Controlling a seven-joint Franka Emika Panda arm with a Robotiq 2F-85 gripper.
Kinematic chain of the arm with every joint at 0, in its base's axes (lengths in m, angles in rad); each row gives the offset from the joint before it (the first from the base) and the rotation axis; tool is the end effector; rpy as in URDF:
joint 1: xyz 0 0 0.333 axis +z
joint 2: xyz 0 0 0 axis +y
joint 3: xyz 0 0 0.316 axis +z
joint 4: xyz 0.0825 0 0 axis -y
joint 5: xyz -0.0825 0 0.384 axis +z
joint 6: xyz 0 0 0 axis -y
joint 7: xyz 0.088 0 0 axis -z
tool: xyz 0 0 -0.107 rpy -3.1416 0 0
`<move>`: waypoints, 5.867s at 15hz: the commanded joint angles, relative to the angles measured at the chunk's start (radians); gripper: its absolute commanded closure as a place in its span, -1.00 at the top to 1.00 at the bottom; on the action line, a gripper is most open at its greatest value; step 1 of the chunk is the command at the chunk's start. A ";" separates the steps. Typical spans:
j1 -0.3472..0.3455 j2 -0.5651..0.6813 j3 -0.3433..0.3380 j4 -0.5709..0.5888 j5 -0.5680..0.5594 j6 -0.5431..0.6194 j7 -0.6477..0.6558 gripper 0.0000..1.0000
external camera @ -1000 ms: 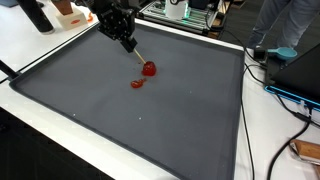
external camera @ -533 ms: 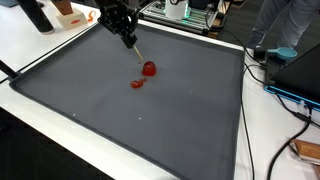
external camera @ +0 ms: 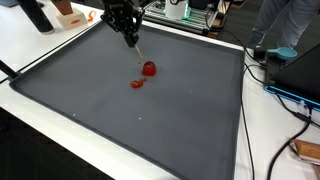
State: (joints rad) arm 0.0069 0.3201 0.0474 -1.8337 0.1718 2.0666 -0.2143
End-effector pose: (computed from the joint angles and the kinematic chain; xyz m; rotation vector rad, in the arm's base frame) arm 0.6212 0.0409 0.3512 -2.9589 -0.2645 0.1100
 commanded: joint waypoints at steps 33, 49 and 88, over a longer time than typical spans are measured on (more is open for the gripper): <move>0.294 0.147 -0.097 0.064 -0.782 -0.081 1.037 -0.94; 0.303 0.240 -0.055 0.124 -0.830 -0.161 1.061 -0.94; 0.138 0.083 0.002 0.057 -0.359 0.006 0.367 -0.94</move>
State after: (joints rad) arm 0.1806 0.4506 0.0246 -1.7207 -0.2579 2.0539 0.2203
